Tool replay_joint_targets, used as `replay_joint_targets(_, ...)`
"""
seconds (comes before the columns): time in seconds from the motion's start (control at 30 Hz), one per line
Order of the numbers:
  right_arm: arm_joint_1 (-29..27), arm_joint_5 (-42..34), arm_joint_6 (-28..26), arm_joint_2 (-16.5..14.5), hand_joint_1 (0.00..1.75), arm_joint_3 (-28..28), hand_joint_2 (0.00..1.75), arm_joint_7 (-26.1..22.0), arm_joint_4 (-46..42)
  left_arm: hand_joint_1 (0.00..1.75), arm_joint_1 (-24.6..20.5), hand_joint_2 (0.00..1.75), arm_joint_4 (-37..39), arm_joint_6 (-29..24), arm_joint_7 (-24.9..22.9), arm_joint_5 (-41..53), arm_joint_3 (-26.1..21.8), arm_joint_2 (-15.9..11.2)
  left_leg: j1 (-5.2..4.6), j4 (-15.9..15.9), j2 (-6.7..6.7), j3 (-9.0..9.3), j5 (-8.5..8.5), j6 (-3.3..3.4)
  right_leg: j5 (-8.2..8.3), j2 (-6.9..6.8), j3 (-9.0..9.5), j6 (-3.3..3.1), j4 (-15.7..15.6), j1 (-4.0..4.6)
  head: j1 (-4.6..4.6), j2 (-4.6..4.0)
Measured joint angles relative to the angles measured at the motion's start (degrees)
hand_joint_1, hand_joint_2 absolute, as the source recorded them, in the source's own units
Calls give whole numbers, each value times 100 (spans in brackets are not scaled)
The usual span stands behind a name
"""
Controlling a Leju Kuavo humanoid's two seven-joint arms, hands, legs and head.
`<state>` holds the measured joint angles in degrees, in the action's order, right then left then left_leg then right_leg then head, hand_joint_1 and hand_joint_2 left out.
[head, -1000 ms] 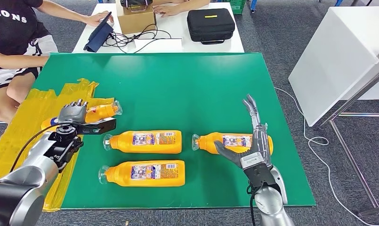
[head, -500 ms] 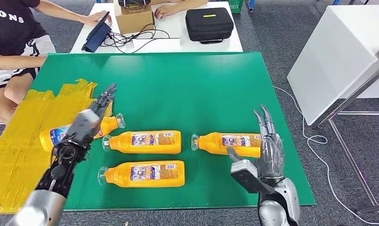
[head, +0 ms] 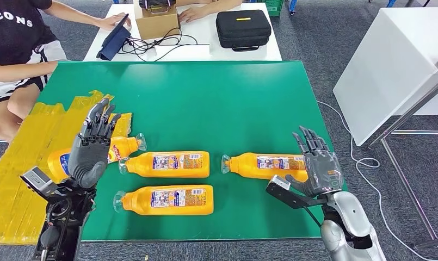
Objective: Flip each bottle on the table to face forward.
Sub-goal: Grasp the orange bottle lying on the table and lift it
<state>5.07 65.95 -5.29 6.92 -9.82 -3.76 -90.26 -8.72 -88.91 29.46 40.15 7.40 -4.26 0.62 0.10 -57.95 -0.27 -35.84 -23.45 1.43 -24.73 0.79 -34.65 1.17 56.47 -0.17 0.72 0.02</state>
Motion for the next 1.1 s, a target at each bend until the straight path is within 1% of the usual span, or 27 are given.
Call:
replay_joint_targets(0.1, 284, 50, 343, 117, 0, -20, 175, 79, 376, 0, 6, 175, -32, 29, 0, -33, 23, 14, 0, 0, 0, 0, 1, 0, 1, 0, 0, 0, 0, 0, -1, 0)
replay_joint_targets(0.17, 565, 21, 541, 202, 0, -28, 175, 46, 720, 0, -8, 175, -29, 41, 0, -39, 48, 30, 0, 0, 1, 0, 2, 2, 2, 1, 0, 1, 1, -1, 0, 0)
replay_joint_targets(0.27, 944, -64, 712, 277, 0, -45, 175, -60, 1182, 0, -32, 175, -16, 44, 0, -40, 84, 55, -1, 0, 0, 1, 5, 6, 3, 0, 1, 2, 1, -2, -2, 0)
replay_joint_targets(0.43, 1453, -292, 938, 299, 0, -176, 175, -259, 1827, 0, -80, 175, -4, 44, 0, -58, 131, 68, -1, -1, 0, 0, 6, 7, 3, -1, 2, 2, 1, -3, 1, 0)
replay_joint_targets(0.57, 1712, -387, 991, 284, 0, -273, 175, -334, 2163, 0, -115, 175, 1, 44, 0, -65, 163, 71, 0, -1, -1, 1, 6, 7, 3, -2, 1, 2, 1, -3, -1, 0)
replay_joint_targets(0.77, 1917, -521, 1077, 266, 0, -398, 175, -456, 2474, 0, -141, 175, 2, 38, 0, -79, 173, 72, 0, -1, 0, 1, 6, 6, 2, -1, 3, 2, 1, -2, -1, 0)
replay_joint_targets(0.9, 2179, -693, 1179, 160, 0, -605, 175, -581, 2861, 0, -148, 175, 2, 3, 0, -94, 202, 76, 0, -1, 2, 7, 7, 6, 3, 0, 5, 1, 2, -1, -1, 0)
replay_joint_targets(1.1, 2533, -1233, 1692, -78, 0, -876, 175, -1005, 3541, 0, -181, 175, 28, 47, 0, -194, 205, 82, 2, -1, 0, 11, 10, 4, 3, -1, 10, 1, 2, -1, 0, 0)
